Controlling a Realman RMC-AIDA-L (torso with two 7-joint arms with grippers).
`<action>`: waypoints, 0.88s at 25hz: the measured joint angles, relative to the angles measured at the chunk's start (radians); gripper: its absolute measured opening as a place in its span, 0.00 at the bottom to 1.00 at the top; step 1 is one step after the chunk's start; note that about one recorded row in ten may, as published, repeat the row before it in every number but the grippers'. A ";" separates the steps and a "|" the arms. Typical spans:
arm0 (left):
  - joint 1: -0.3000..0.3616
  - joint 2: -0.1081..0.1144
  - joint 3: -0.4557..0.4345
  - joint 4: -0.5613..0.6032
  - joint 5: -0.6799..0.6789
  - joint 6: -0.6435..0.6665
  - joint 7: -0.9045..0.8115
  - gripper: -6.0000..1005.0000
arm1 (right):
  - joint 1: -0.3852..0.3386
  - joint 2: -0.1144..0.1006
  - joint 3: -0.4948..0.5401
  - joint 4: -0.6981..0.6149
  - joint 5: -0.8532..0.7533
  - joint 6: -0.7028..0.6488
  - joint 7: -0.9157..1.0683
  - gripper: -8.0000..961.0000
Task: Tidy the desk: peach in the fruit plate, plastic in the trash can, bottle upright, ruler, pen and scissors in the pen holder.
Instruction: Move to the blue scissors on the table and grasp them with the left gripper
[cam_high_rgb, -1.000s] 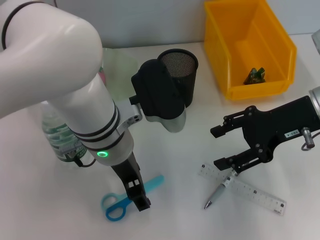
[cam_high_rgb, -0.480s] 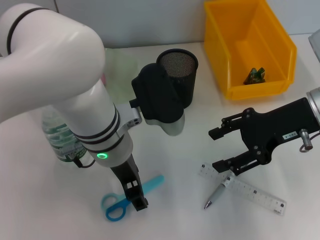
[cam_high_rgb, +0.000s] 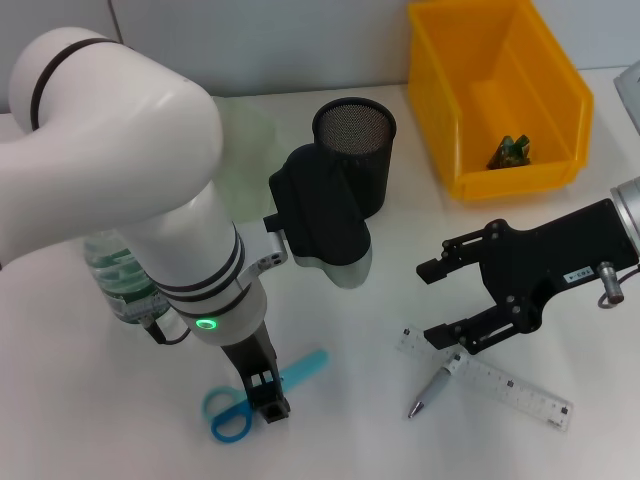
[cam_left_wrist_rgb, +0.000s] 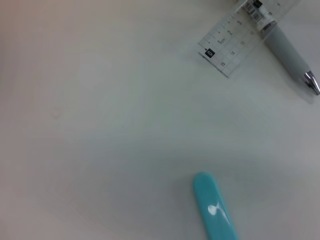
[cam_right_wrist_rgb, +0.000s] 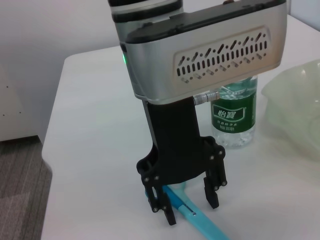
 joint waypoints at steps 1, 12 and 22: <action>0.000 0.000 0.000 -0.001 0.000 -0.001 0.000 0.61 | 0.000 0.000 0.000 0.000 0.000 0.000 0.000 0.81; 0.001 0.000 0.002 -0.010 0.002 -0.005 0.003 0.52 | 0.004 0.001 0.000 0.000 -0.001 0.000 -0.001 0.81; -0.001 0.000 0.028 -0.001 0.003 -0.002 -0.005 0.36 | 0.004 0.000 0.000 0.000 -0.001 -0.004 -0.001 0.81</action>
